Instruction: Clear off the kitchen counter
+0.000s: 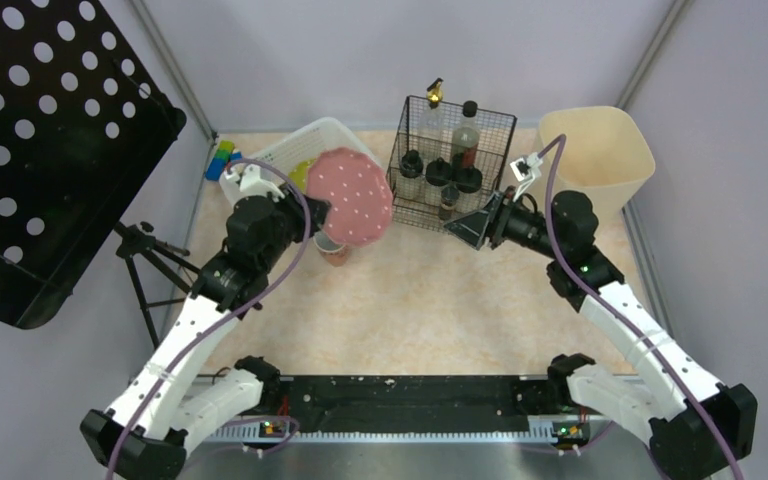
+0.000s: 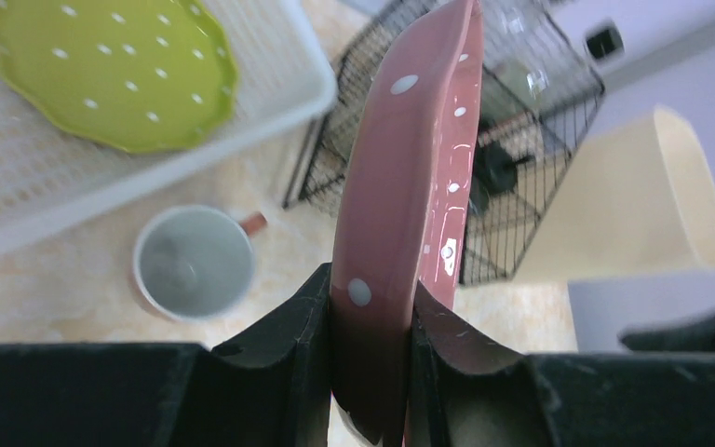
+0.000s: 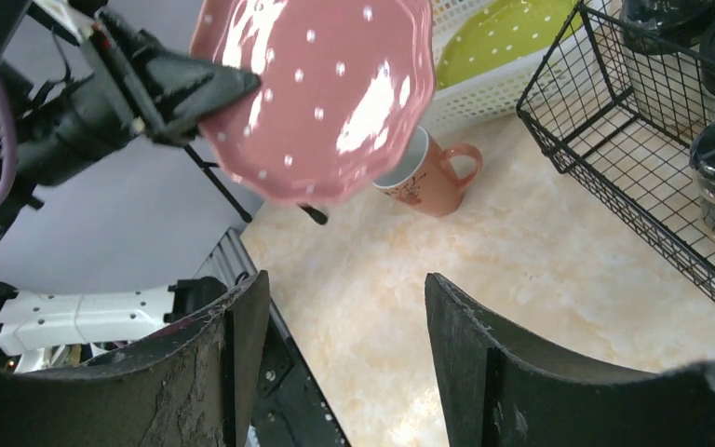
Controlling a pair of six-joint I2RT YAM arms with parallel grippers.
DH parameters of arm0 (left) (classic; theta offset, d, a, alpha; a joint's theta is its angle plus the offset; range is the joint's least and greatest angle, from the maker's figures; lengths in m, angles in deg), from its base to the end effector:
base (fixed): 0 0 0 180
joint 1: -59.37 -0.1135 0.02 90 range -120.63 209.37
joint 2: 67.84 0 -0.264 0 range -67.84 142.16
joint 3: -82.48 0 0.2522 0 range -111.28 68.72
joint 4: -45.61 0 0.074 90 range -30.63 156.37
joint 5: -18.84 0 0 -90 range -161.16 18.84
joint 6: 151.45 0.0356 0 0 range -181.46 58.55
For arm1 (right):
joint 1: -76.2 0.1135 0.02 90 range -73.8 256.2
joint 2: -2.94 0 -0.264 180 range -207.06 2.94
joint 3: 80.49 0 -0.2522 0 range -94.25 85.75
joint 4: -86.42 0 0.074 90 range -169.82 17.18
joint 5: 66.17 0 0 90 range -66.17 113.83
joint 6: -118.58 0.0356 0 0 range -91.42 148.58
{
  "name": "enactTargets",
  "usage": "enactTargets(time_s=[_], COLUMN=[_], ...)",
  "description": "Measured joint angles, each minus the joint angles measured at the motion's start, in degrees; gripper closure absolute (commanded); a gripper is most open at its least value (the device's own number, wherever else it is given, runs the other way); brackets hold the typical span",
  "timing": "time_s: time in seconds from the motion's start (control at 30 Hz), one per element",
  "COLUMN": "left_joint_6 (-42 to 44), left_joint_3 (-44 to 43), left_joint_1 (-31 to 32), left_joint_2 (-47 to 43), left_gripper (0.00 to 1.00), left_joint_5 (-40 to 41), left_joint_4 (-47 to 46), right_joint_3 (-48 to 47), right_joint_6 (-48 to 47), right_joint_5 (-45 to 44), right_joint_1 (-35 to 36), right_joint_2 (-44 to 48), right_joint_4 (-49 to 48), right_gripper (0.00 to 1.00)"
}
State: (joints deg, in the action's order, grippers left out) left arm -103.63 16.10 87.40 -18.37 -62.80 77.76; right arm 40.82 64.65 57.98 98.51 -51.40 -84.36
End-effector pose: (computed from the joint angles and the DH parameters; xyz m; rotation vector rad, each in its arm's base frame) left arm 0.1747 -0.0871 0.3588 -0.3381 1.8656 -0.7185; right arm 0.1966 0.1023 0.3383 -0.2779 1.7799 1.2415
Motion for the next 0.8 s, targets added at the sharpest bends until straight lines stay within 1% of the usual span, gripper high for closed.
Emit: enactTargets(time_s=[0.07,0.17,0.3,0.43,0.6,0.8], left_joint_6=[-0.92,-1.81,-4.5,-9.29,-13.73,-16.61], left_joint_3=[-0.33,-1.68,-3.17,-4.55,-7.61,-10.67], left_joint_1=[-5.09,-9.77,-14.47,-19.37,-23.8,-27.45], left_joint_2=[1.7,4.7,9.7,16.85,26.8,34.99], left_gripper=[1.0,1.0,1.0,1.0,1.0,1.0], left_joint_5=[-1.46,-2.12,-4.92,-9.73,-12.35,-14.14], left_joint_4=[-2.01,-3.67,-8.07,-13.81,-17.03,-18.64], right_joint_3=[1.09,2.38,4.2,6.03,8.24,10.62], right_joint_6=[-0.04,0.07,1.03,1.79,3.23,4.02], right_joint_5=[-0.04,0.0,0.44,1.07,1.99,2.78], right_joint_1=[0.0,0.0,0.0,-0.04,-0.04,-0.04], right_joint_2=[1.07,2.32,3.61,4.83,6.82,8.7], right_joint_4=[0.22,0.37,-0.48,-0.55,-1.51,-2.25], right_gripper=[0.39,0.39,0.39,0.39,0.39,0.39])
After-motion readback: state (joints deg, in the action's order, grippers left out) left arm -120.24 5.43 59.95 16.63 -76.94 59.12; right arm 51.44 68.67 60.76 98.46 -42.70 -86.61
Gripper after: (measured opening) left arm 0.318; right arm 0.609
